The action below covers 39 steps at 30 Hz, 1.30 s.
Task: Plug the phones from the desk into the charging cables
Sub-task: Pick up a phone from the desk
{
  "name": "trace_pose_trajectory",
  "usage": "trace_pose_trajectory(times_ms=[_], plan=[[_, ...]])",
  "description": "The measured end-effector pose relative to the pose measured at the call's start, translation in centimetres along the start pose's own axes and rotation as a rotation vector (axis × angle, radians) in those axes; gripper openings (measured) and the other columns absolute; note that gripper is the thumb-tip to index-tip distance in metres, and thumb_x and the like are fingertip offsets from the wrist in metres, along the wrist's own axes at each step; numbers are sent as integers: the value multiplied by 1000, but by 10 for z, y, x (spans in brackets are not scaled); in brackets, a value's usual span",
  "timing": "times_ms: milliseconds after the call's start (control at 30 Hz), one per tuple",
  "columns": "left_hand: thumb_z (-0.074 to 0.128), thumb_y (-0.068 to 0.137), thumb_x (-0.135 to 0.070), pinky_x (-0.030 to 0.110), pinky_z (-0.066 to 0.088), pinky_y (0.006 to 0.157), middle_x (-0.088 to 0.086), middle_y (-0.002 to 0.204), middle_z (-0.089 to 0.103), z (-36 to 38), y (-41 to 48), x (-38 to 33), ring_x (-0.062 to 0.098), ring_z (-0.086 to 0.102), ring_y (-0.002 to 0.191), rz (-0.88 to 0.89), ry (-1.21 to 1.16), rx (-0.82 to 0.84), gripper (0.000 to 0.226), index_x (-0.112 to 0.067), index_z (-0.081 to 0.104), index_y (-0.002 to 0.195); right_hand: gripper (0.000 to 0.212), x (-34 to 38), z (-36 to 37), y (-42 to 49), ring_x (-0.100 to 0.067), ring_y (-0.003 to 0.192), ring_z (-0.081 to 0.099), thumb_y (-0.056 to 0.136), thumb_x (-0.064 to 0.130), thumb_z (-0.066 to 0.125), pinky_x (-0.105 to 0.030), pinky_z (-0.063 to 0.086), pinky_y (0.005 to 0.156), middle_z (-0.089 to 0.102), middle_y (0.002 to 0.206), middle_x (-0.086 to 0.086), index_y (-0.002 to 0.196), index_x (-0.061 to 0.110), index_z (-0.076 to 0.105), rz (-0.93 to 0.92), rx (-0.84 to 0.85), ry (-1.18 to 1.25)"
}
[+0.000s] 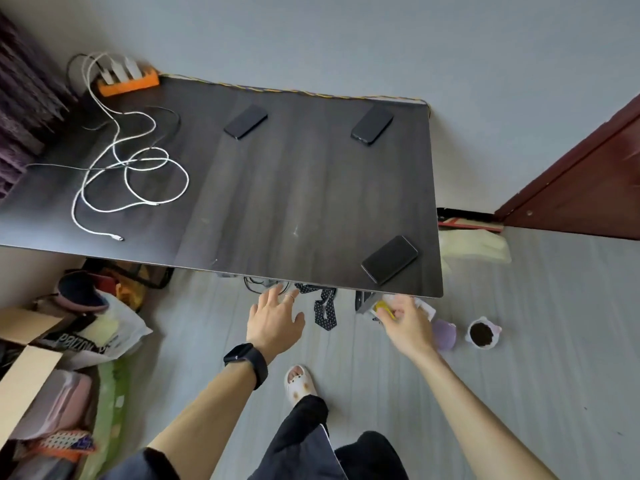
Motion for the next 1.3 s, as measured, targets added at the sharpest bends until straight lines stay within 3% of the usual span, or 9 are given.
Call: trace_pose_trajectory(times_ms=[133, 400, 600, 733, 900, 967, 1067, 1167, 1300], plan=[[45, 96, -49, 49, 23, 119, 9, 164, 17, -6, 64, 6, 31, 15, 150, 42, 71, 37, 63, -34, 26, 154, 70, 33, 4, 56, -30, 130, 53, 88, 43, 70, -39, 43, 102, 52, 144, -10, 143, 8, 44, 185, -149, 133], [41, 98, -48, 57, 18, 121, 2, 168, 1, 19, 108, 21, 31, 5, 153, -10, 132, 194, 64, -43, 13, 155, 101, 61, 17, 142, -39, 123, 52, 70, 64, 78, -47, 47, 101, 44, 142, -20, 138, 0, 39, 580, -184, 145], [44, 100, -37, 60, 12, 121, -1, 168, -6, 15, 102, 13, 30, -1, 154, -78, 93, 267, 65, -43, 10, 155, 101, 70, 19, 156, -43, 122, 50, 67, 39, 91, -51, 47, 98, 43, 142, -24, 139, 4, 29, 676, -140, 218], [44, 99, -36, 55, 22, 120, 0, 167, 7, 3, 109, 8, 30, 12, 152, -134, 12, 309, 57, -37, 27, 153, 74, 70, 18, 152, -42, 124, 54, 85, 29, 79, -48, 48, 98, 52, 141, -22, 141, 3, 38, 508, -75, 244], [47, 98, -32, 35, 45, 105, 0, 140, 57, -26, 115, 12, 24, 54, 126, -252, -339, 328, 38, -27, 58, 134, 73, 88, 29, 133, -34, 129, 55, 93, 40, 66, -49, 44, 110, 46, 152, -12, 151, 10, 35, 352, 127, 216], [51, 97, -32, 31, 48, 99, -1, 127, 67, -43, 111, 25, 22, 62, 115, -344, -606, 278, 33, -25, 62, 127, 41, 108, 42, 119, -29, 109, 66, 93, 36, 67, -48, 53, 100, 64, 132, -11, 125, 13, 59, 233, 272, 200], [57, 97, -32, 22, 52, 73, -4, 115, 69, -63, 99, 43, 17, 69, 97, -423, -947, 224, 30, -26, 61, 125, 11, 144, 62, 85, -19, 95, 69, 94, 33, 67, -38, 56, 85, 73, 106, -5, 100, 24, 65, 77, 492, 157], [67, 92, -28, 29, 50, 71, -2, 98, 72, -82, 80, 75, 15, 70, 84, -545, -1251, 143, 28, -27, 59, 118, 15, 182, 97, 54, -14, 95, 70, 93, 34, 68, -30, 55, 75, 76, 101, 3, 106, 26, 68, -39, 659, 133], [71, 87, -8, 44, 58, 83, 18, 99, 72, -114, 48, 162, 26, 66, 79, -625, -1515, -49, 35, -19, 57, 116, 11, 251, 174, 18, -9, 72, 62, 92, 24, 71, -18, 46, 59, 74, 80, 9, 102, 22, 70, -192, 759, 48]])
Point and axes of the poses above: each hand's wrist, its own y-axis towards the middle knuckle, its own z-axis out of the palm, x = y × z, the point moved 1 cm from there along y, towards the middle knuckle
